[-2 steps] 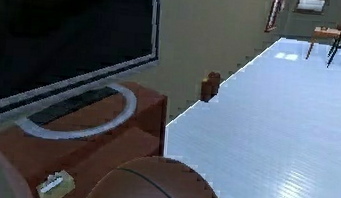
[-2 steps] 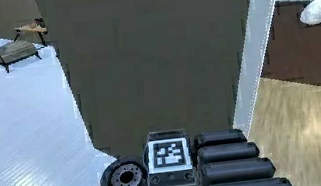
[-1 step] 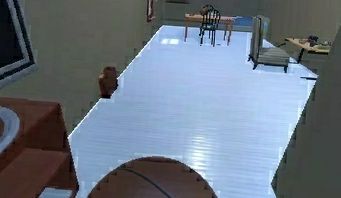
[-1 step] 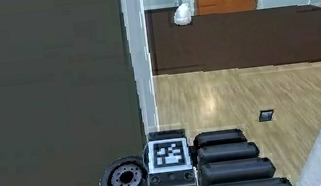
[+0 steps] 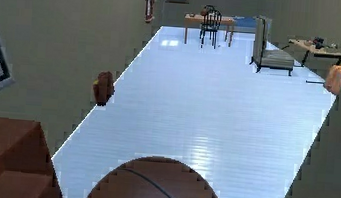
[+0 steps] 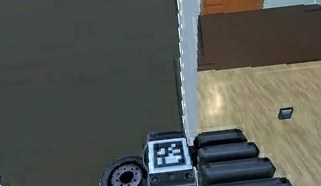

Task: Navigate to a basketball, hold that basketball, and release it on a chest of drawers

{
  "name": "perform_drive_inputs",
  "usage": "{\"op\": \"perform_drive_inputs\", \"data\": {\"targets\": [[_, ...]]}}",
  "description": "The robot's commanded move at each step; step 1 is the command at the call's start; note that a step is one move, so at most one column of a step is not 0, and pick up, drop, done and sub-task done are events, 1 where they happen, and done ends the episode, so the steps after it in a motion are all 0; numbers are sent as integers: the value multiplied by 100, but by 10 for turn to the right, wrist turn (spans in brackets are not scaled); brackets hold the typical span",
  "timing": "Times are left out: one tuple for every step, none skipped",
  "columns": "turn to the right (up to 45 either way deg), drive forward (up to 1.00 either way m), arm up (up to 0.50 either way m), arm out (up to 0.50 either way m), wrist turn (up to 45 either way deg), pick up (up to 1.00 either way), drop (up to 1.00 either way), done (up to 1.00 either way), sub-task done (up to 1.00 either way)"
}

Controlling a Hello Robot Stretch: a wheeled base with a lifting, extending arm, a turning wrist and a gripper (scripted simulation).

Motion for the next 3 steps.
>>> {"op": "perform_drive_inputs", "data": {"targets": [[90,0,0,0,0,0,0,0,0],[0,100,0,0,0,0,0,0,0],[30,0,0,0,0,0,0,0,0]]}}
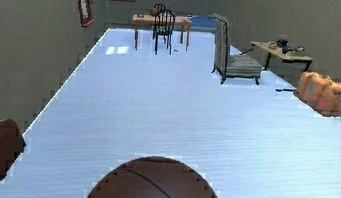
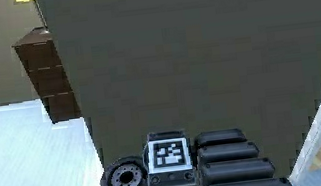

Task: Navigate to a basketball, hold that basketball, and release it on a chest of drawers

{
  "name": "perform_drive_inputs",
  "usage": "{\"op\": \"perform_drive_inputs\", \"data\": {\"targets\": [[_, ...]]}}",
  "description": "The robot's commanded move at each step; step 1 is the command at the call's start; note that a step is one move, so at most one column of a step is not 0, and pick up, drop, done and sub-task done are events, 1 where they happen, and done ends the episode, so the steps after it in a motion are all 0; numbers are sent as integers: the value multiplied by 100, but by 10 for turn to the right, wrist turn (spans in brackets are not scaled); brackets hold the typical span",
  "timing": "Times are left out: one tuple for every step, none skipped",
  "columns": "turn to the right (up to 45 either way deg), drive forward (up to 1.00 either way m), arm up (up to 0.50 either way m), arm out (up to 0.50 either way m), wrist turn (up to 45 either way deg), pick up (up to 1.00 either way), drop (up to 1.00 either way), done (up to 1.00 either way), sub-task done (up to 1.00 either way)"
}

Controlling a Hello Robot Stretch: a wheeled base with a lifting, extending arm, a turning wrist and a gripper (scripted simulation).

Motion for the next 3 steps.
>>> {"op": "perform_drive_inputs", "data": {"targets": [[0,35,0,0,0,0,0,0,0],[390,0,0,0,0,0,0,0,0],[0,65,0,0,0,0,0,0,0]]}}
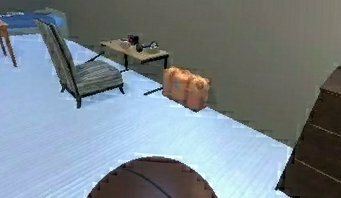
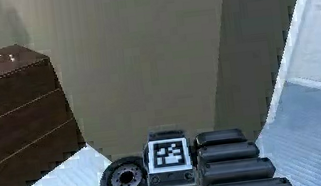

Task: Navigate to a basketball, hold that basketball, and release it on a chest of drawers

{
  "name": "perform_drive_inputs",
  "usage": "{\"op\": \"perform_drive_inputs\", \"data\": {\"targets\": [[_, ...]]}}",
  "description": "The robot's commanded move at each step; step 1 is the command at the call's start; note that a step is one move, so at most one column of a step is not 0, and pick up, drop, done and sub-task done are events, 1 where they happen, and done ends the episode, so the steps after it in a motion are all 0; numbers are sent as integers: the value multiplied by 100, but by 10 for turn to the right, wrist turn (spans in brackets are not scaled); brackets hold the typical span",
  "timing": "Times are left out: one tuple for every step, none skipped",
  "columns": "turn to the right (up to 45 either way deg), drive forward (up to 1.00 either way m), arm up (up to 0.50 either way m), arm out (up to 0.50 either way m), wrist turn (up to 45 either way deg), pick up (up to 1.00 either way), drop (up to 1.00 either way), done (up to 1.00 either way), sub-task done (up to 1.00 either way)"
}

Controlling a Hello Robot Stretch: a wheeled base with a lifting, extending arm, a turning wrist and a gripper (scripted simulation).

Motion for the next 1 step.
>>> {"op": "perform_drive_inputs", "data": {"targets": [[360,0,0,0,0,0,0,0,0]]}}
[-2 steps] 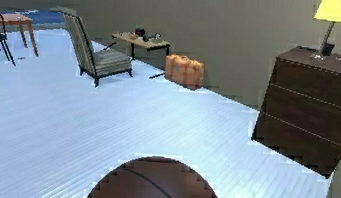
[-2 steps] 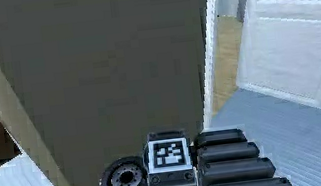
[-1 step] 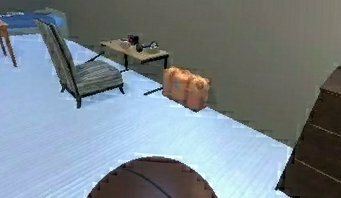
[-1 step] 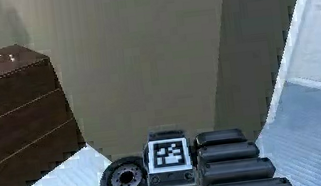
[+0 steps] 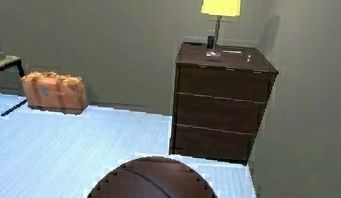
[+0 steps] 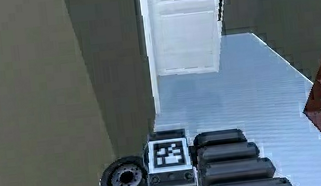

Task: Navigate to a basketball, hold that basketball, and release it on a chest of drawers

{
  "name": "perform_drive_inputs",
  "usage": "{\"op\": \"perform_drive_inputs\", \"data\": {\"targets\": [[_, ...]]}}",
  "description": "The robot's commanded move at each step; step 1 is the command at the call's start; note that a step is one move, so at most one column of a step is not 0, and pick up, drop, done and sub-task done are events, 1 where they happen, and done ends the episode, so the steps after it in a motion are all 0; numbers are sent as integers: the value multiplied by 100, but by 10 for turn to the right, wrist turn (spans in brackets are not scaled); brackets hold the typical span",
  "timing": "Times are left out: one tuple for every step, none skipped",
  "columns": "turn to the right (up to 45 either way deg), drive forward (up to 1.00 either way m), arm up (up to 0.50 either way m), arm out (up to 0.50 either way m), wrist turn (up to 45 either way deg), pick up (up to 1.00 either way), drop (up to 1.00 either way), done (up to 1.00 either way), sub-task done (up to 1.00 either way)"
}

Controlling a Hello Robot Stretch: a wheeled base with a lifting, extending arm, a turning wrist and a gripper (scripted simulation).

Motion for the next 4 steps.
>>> {"op": "perform_drive_inputs", "data": {"targets": [[0,5,0,0,0,0,0,0,0],[60,0,0,0,0,0,0,0,0],[0,80,0,0,0,0,0,0,0],[-450,0,0,0,0,0,0,0,0]]}}
